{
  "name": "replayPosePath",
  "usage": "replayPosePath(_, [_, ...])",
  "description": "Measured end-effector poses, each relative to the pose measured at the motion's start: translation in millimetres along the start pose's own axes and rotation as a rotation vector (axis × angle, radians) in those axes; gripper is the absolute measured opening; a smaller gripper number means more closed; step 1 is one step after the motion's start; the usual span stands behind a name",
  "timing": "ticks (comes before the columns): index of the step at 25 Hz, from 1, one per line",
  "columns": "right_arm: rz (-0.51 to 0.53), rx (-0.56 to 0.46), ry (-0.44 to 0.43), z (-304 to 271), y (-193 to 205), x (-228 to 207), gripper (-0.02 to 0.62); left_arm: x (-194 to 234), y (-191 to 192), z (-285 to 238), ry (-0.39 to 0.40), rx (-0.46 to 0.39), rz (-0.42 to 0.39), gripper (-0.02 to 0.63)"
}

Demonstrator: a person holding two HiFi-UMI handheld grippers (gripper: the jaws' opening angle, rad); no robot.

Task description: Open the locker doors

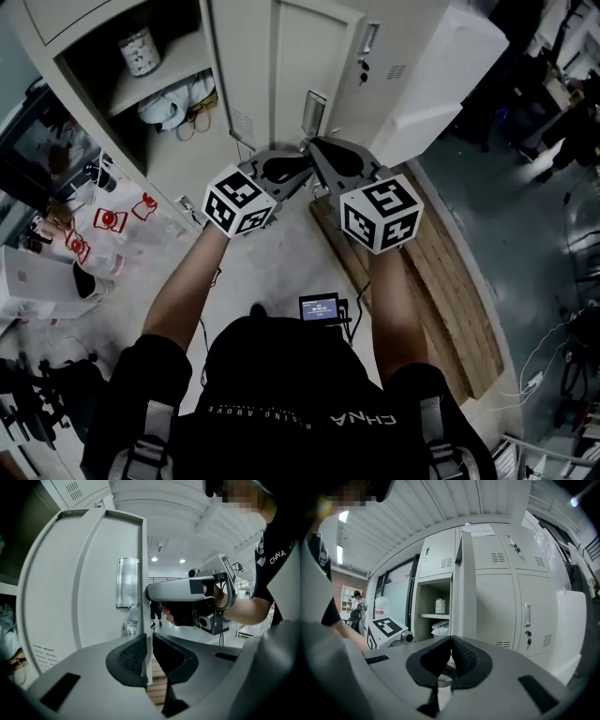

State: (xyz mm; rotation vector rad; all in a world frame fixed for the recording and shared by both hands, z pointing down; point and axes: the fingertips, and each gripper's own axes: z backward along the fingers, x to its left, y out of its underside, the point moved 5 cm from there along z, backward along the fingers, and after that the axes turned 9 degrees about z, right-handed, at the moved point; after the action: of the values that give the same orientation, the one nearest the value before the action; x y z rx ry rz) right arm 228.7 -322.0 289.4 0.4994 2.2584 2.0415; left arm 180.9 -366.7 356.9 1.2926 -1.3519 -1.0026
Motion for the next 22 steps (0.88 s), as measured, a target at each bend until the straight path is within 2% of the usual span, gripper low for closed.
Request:
replayPosePath(6, [0.014,0.001,0.007,0,-1,1,0.032,-4,0,3,0.011,0.008,-0.007,0.054])
replayPosePath(12, [0.04,0.02,-0.024,2,0,8,0.032,-8,3,20,-0.056,0.002,-0.003,0.052])
replayPosePath(17, [0.082,0.025,-0.07,2,3,20,0.032,-9,8,42,-0.172,-0.008,0.01,0.034])
replayPosePath(22, [0.098,0.009,-0.107,0,9,37,0.032,-15,18,82,-0.369,-0.013,0.03,0.02])
